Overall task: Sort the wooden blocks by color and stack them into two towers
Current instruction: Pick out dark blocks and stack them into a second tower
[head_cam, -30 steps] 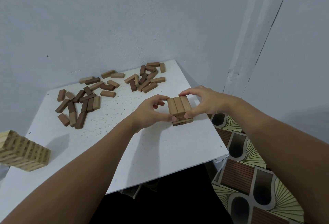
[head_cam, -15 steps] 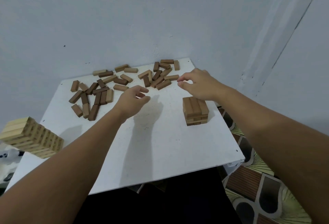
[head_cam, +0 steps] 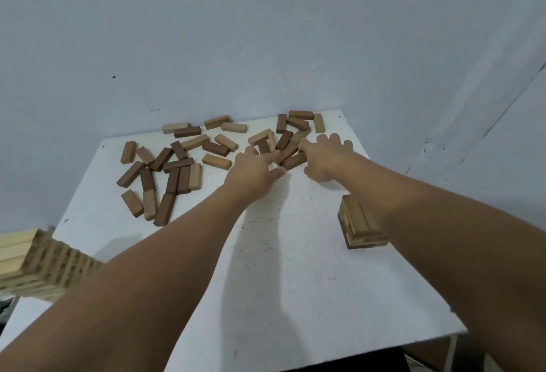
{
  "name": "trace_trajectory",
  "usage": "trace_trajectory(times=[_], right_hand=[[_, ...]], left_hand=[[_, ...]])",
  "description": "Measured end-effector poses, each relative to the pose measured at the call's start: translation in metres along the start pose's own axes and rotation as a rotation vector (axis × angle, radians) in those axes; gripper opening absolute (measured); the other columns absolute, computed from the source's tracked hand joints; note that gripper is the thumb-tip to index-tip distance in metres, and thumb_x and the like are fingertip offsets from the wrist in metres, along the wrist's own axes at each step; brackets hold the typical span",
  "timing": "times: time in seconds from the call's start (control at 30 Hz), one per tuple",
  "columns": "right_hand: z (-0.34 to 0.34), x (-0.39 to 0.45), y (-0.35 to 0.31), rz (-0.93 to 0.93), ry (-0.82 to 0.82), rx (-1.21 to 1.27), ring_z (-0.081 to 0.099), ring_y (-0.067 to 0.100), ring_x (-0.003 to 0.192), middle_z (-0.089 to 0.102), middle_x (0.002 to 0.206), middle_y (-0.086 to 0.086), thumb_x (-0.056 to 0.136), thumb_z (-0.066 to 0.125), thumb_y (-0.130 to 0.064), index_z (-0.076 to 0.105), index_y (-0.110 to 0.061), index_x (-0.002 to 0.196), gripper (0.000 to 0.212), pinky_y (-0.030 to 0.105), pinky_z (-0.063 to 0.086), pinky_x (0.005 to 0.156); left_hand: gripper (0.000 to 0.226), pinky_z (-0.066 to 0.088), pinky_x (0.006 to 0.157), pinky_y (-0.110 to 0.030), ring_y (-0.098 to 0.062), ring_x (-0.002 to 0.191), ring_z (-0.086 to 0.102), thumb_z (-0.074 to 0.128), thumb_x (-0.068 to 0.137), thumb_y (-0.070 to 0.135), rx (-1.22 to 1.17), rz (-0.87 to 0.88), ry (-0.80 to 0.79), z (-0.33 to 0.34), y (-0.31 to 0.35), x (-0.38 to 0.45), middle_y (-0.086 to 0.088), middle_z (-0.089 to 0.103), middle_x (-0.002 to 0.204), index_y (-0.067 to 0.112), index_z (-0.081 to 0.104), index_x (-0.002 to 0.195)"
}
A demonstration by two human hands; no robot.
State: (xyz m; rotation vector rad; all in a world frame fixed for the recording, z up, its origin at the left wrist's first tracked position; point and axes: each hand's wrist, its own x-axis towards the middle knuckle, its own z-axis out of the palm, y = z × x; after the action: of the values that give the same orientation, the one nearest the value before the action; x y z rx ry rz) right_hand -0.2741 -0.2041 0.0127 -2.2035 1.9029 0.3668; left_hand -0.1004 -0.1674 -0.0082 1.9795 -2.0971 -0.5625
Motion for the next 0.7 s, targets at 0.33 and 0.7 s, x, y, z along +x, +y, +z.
trace_trajectory(times=[0.33,0.7], right_hand=[[0.001,0.023,0.016,0.012,0.143,0.068,0.059,0.024,0.101,0.067,0.097,-0.004,0.103,0.048,-0.03,0.072,-0.028,0.102,0.024,0.041,0.024,0.086],[0.006,-0.009,-0.018,-0.054,0.157,0.166,0.062,0.023,0.088,0.071,0.088,-0.001,0.095,0.054,-0.03,0.074,-0.02,0.091,0.023,0.041,0.03,0.091]], left_hand=[[0.044,0.044,0.103,-0.044,-0.028,0.124,0.037,0.067,0.094,0.055,-0.105,-0.062,0.149,0.022,0.007,0.014,-0.004,0.044,0.125,0.034,0.068,0.132],[0.027,0.048,0.067,-0.035,-0.022,0.086,0.06,0.077,0.085,0.048,-0.024,-0.084,0.168,0.006,-0.017,-0.029,0.001,0.061,0.084,0.021,0.078,0.087]])
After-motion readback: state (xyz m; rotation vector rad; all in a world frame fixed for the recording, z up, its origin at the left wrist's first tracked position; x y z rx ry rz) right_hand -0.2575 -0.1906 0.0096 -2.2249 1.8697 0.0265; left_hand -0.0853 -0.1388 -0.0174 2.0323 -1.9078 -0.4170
